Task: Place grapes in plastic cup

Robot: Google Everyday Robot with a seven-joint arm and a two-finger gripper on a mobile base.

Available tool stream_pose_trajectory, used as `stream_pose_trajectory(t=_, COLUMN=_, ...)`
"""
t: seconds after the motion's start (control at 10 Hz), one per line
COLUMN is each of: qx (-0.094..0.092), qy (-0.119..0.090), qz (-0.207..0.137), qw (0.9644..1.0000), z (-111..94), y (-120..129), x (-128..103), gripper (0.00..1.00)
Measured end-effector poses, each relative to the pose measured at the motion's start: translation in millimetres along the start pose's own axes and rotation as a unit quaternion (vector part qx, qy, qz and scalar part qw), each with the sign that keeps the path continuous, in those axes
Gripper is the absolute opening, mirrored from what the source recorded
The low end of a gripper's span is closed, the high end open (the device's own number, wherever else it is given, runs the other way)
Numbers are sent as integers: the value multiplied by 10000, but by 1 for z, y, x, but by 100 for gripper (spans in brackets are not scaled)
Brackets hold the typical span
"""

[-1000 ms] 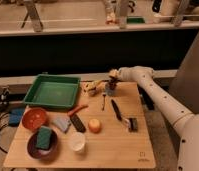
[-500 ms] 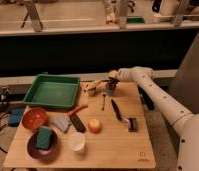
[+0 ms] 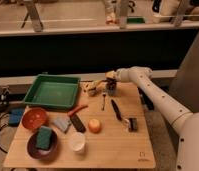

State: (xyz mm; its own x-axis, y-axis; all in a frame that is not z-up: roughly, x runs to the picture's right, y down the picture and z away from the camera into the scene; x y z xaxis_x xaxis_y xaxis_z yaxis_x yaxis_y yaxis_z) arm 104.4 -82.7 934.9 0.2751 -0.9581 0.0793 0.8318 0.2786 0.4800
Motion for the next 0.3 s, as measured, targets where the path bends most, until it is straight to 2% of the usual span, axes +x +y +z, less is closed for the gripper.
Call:
stream_pose_trajectory(t=0.1, qx=3, qy=-23, qz=29, qw=10000, z=-4, y=0, x=0, gripper=80)
stream_pose_trajectory(t=0.3, qx=-10, qy=-259, qz=136, qw=9996, z=-15, y=6, x=2, gripper=80)
